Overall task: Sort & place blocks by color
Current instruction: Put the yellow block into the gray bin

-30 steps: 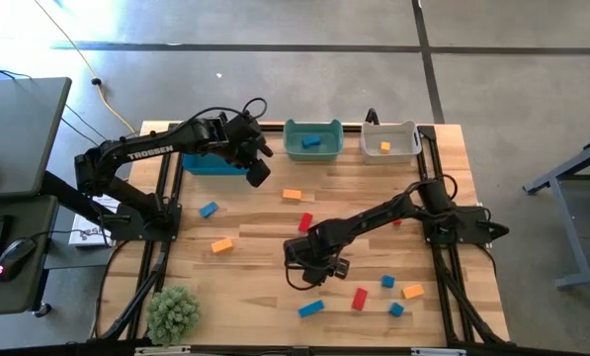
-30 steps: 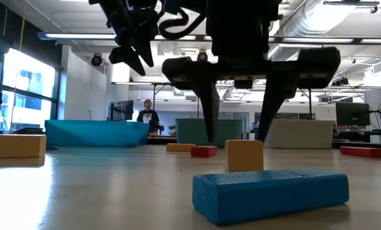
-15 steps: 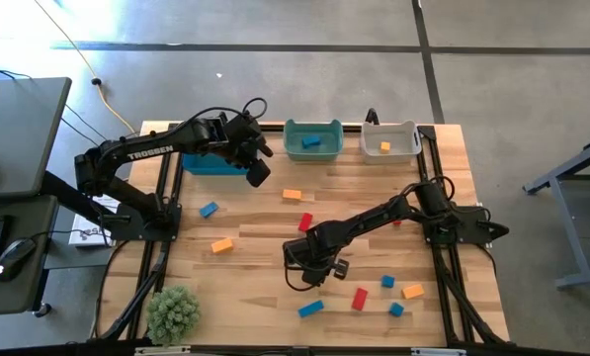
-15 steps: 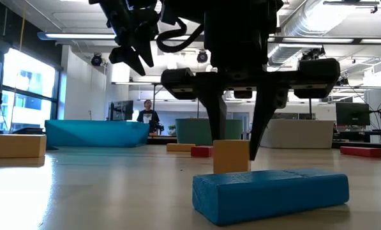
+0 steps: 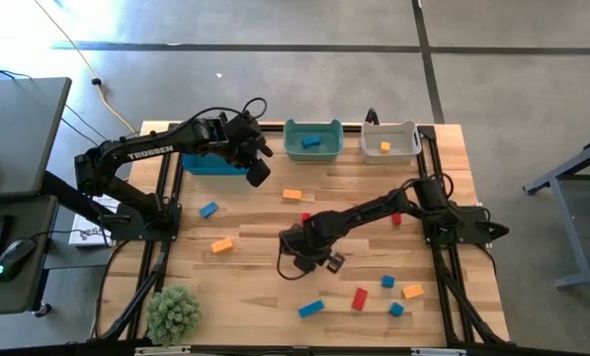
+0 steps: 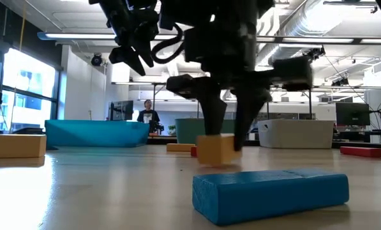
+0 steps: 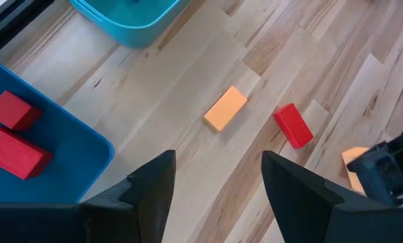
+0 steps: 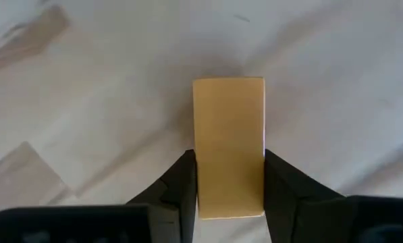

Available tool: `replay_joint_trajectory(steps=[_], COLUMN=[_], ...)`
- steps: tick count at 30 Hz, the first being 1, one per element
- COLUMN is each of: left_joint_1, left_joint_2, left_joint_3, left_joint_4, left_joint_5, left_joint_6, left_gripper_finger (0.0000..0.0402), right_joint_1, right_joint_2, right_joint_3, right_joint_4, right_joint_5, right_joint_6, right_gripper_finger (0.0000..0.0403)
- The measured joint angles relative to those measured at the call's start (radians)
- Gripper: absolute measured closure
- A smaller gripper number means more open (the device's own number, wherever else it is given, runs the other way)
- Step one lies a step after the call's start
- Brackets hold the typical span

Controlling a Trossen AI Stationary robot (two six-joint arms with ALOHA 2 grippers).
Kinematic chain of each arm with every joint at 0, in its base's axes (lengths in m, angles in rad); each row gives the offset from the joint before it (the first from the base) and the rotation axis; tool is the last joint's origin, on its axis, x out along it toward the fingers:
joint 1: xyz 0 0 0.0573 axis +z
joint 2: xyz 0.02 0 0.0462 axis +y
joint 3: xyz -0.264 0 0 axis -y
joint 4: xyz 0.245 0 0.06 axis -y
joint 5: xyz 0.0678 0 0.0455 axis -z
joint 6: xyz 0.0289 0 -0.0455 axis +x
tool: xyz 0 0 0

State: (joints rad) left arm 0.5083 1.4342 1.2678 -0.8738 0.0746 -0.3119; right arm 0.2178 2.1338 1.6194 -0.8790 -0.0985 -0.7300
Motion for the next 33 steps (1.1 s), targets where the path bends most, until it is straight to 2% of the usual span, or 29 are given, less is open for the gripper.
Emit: replay_joint_trajectory(steps=[8,15,24,33], left_joint_1=[0.000,0.015,0.082,0.148], left_joint_2=[0.000,0.000,0.000,0.000], left_joint_3=[0.000,0.000,0.000,0.000], left_joint_4=[0.004,0.005,0.018,0.127], left_joint_5=[-0.006,-0.100,-0.124,-0.124], left_joint_6=[0.043,0.061,0.088,0.151], left_gripper_finger=[0.0193,0.0193,0.0193,0.0193], right_joint_1=[-0.087,-0.188,-0.292,-0.394], right_joint_2=[0.000,0.000,0.000,-0.002], right_joint_3=[0.088,0.172,0.330,0.513], right_joint_4=[-0.147,-0.250,-0.377,-0.449], right_joint_5=[0.044,0.047,0.138,0.256], right_joint_6=[0.037,0.089,0.204,0.333], right_gripper_finger=[0.0302,0.0302,0.0302,0.0302])
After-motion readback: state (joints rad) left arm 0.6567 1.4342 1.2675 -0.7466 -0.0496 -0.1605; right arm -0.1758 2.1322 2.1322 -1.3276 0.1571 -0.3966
